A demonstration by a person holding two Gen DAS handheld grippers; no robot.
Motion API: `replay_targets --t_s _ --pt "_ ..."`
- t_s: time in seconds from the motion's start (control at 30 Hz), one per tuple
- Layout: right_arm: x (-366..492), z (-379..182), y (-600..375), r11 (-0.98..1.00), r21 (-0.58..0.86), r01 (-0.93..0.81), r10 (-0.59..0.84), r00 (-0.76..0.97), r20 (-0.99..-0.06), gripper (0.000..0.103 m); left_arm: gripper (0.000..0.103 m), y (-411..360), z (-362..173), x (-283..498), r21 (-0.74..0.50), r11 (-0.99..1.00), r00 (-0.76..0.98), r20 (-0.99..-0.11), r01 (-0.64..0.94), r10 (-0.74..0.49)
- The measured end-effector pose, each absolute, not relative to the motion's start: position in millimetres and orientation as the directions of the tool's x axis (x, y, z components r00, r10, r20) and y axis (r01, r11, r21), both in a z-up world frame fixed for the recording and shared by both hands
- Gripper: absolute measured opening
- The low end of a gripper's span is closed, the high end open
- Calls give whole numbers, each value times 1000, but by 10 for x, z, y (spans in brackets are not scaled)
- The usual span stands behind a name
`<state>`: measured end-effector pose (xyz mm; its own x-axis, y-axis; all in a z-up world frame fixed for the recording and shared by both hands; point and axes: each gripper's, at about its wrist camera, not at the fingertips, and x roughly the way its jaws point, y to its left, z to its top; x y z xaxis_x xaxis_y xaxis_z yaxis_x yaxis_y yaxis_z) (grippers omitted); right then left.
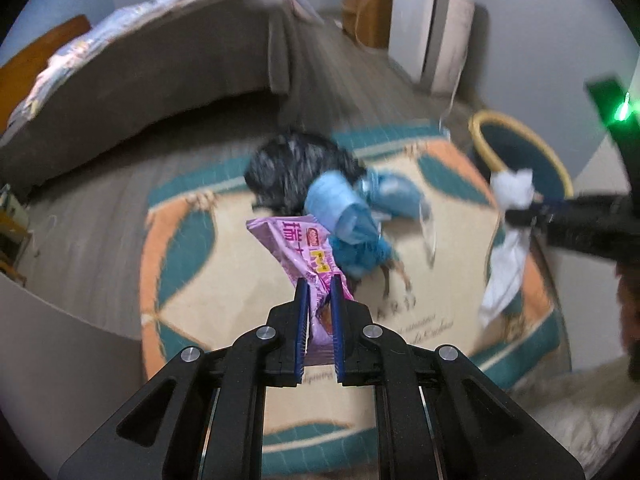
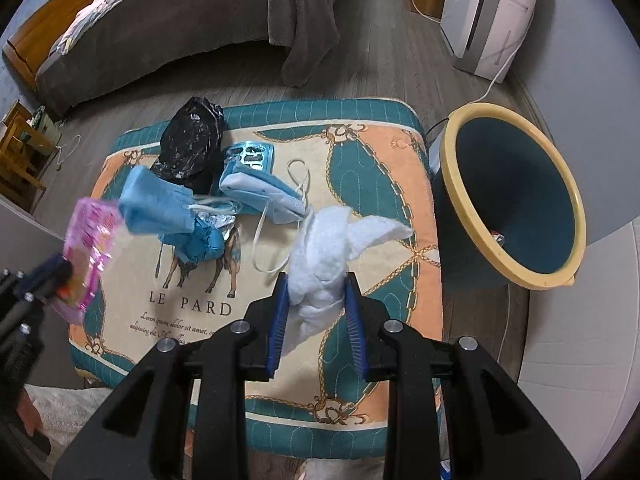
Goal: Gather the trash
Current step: 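Grasp the pink snack wrapper with left tool while right tool grasps a white tissue, then lift the pink wrapper and tissue and carry them over the teal bin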
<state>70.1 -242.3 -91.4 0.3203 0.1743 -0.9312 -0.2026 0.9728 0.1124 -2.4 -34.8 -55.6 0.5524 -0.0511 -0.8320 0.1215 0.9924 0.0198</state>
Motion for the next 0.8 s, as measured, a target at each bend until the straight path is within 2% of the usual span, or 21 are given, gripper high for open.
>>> replay_targets --t_s 0.27,0.8 --pt "750 -725 -2502 974 131 -185 194 378 -905 27 12 -463 -261 -59 75 984 671 -739 161 -54" --pt "938 -593 -2587 971 151 -185 216 412 -885 27 12 -558 -226 30 75 982 674 -736 176 -64"
